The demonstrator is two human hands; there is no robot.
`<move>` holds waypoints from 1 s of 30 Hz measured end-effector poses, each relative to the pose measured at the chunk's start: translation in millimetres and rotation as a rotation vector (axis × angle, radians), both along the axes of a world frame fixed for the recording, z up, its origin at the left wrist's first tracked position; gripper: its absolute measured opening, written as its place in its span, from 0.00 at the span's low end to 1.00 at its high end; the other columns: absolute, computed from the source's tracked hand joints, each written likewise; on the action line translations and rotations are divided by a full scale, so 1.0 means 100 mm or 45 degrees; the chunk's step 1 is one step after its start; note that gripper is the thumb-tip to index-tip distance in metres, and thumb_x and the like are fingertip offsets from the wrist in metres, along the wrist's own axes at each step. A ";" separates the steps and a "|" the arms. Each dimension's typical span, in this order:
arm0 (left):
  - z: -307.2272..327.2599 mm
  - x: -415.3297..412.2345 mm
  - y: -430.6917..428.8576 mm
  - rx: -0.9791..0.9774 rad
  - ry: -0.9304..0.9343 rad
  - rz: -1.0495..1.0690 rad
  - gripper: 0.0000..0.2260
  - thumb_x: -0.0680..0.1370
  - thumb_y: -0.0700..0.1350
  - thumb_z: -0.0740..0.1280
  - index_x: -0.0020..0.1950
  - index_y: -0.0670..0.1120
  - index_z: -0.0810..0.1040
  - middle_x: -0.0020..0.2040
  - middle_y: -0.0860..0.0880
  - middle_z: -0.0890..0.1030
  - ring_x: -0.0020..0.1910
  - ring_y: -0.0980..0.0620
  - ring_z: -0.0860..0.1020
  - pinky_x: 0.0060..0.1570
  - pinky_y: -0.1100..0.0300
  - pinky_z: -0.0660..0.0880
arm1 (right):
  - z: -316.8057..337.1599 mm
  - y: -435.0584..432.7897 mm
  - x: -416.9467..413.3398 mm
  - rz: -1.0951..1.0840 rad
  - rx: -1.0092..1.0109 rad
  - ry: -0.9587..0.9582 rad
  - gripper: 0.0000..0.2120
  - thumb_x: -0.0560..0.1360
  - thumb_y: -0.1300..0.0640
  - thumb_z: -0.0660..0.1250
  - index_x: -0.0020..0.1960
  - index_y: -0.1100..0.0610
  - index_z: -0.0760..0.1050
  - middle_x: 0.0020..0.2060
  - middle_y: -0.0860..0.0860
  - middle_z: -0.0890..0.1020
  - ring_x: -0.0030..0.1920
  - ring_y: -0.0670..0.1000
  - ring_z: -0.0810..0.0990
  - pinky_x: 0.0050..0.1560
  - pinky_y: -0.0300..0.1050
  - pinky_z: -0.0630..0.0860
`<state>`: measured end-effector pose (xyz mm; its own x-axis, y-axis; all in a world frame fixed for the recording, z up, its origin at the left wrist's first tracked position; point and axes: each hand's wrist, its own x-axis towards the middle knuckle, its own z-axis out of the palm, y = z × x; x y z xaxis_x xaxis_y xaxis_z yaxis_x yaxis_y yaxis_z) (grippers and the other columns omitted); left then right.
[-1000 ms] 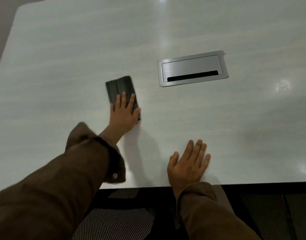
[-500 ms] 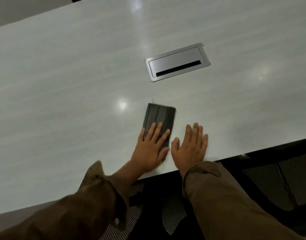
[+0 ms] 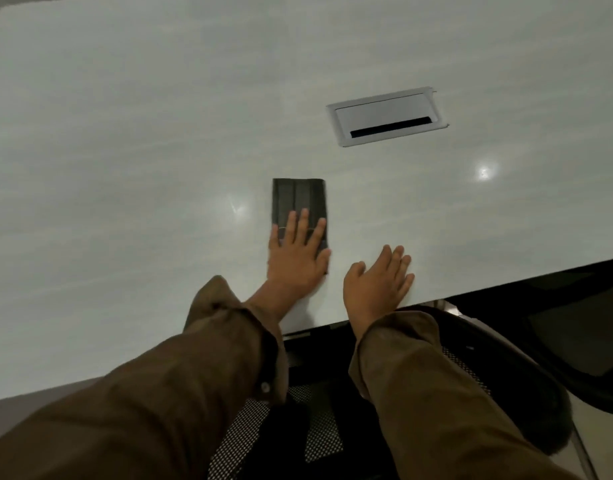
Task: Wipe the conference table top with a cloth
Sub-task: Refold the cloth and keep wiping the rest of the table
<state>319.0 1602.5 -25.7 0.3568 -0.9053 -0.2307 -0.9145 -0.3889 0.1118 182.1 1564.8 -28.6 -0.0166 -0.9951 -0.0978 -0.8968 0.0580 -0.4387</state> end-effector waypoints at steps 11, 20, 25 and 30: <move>-0.02 1.32 0.87 -0.034 -0.133 -0.434 0.26 0.82 0.59 0.50 0.80 0.52 0.58 0.80 0.45 0.57 0.79 0.45 0.53 0.74 0.41 0.58 | -0.21 0.15 0.04 -0.015 -0.291 0.134 0.26 0.78 0.53 0.59 0.74 0.61 0.66 0.76 0.59 0.66 0.77 0.59 0.61 0.77 0.59 0.54; -0.04 2.07 -0.68 0.003 -0.107 0.137 0.29 0.80 0.62 0.45 0.81 0.54 0.49 0.81 0.46 0.49 0.80 0.44 0.48 0.75 0.42 0.50 | -0.26 0.12 0.05 -0.044 -0.325 0.161 0.27 0.77 0.54 0.60 0.74 0.62 0.67 0.76 0.59 0.66 0.78 0.58 0.60 0.77 0.61 0.56; -0.07 2.07 -1.26 -0.064 -0.116 0.173 0.27 0.83 0.59 0.46 0.81 0.52 0.48 0.81 0.45 0.48 0.80 0.43 0.47 0.76 0.40 0.48 | -0.30 0.12 0.07 -0.031 -0.370 0.161 0.27 0.77 0.53 0.60 0.74 0.62 0.67 0.76 0.59 0.66 0.78 0.58 0.61 0.76 0.61 0.56; -0.07 1.75 -1.12 -0.028 -0.081 0.129 0.27 0.83 0.59 0.48 0.81 0.52 0.48 0.81 0.45 0.47 0.80 0.43 0.46 0.76 0.40 0.47 | -0.30 0.12 0.06 -0.051 -0.415 0.122 0.26 0.76 0.54 0.61 0.72 0.63 0.69 0.74 0.59 0.69 0.77 0.58 0.63 0.76 0.60 0.57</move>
<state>494.1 1490.1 -32.3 0.4598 -0.8684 -0.1855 -0.8762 -0.4776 0.0641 188.0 1577.1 -58.2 -0.0502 -0.9720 0.2295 -0.9346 -0.0353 -0.3539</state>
